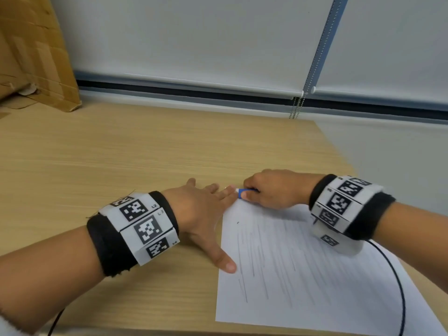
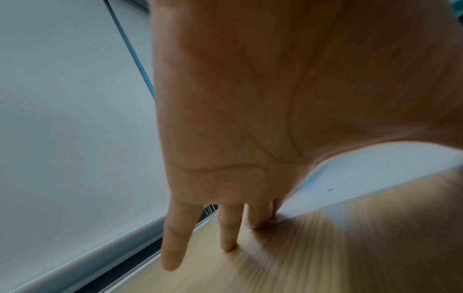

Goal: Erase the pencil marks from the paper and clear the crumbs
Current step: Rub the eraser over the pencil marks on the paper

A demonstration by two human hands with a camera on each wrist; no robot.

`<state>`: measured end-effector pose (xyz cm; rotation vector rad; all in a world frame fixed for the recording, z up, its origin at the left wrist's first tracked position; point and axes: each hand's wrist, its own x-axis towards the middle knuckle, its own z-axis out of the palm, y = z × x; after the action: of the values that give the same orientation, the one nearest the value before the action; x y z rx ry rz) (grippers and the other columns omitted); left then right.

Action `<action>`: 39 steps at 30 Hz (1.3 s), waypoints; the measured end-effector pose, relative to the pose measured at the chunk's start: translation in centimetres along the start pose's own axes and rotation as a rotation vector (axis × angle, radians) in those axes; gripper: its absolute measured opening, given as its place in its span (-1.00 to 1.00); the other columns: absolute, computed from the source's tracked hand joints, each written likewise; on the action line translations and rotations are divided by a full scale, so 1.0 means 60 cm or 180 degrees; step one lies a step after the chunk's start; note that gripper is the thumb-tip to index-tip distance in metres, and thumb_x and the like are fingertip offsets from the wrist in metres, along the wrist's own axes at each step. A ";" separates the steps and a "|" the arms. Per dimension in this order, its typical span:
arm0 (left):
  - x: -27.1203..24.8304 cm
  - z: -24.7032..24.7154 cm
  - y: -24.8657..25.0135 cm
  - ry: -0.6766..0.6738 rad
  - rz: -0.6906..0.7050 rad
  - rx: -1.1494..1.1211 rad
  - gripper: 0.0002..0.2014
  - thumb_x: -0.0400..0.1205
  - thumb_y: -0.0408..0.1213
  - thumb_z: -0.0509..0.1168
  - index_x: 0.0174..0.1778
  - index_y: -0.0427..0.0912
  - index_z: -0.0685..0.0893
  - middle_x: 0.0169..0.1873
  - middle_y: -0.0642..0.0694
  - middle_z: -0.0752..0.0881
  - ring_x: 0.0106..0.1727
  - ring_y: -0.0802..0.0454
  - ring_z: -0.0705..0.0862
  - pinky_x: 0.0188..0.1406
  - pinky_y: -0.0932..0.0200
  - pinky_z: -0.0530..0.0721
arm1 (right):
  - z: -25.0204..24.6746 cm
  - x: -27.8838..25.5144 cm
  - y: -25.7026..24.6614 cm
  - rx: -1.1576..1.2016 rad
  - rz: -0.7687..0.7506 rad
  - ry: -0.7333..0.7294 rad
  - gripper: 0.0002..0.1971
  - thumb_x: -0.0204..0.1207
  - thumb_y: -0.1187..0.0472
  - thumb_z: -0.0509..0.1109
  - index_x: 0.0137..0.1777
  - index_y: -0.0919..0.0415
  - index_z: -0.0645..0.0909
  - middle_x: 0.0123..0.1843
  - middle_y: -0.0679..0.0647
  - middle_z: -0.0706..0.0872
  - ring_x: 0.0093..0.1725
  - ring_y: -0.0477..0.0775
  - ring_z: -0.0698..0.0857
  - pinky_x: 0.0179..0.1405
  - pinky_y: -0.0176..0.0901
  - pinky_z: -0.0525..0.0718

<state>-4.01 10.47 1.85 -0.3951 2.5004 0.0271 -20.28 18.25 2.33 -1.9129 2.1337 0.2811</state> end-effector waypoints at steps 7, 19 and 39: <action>-0.003 -0.002 0.004 -0.0042 -0.0021 0.0030 0.37 0.24 0.58 0.28 0.64 -0.02 -0.47 0.64 0.14 -0.42 0.68 0.01 -0.31 0.59 -0.37 -0.27 | 0.019 -0.046 -0.032 0.0046 -0.0484 -0.0426 -0.68 0.70 -0.07 0.09 -0.24 0.05 0.41 -0.39 -0.09 0.49 -0.41 -0.09 0.46 -0.35 -0.15 0.42; -0.008 -0.006 0.008 -0.0110 -0.0066 0.0026 0.35 0.27 0.55 0.30 0.64 -0.03 -0.46 0.64 0.14 -0.42 0.68 0.02 -0.31 0.60 -0.36 -0.24 | 0.016 -0.058 -0.047 -0.0053 -0.0503 -0.0457 -0.66 0.70 -0.11 0.07 -0.26 0.03 0.39 -0.38 -0.09 0.50 -0.40 -0.12 0.46 -0.34 -0.14 0.41; -0.004 -0.006 0.008 -0.0119 -0.0093 -0.0012 0.38 0.24 0.56 0.32 0.64 -0.02 -0.47 0.62 0.17 -0.43 0.68 0.05 -0.31 0.61 -0.28 -0.15 | 0.026 -0.070 -0.050 0.0033 -0.0467 -0.0446 -0.66 0.68 -0.10 0.10 -0.25 0.05 0.44 -0.36 -0.07 0.54 -0.35 -0.02 0.51 -0.20 0.00 0.53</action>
<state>-4.15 10.94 2.21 -0.4286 2.4578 0.0274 -16.79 22.37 2.30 -1.9699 1.8922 0.3620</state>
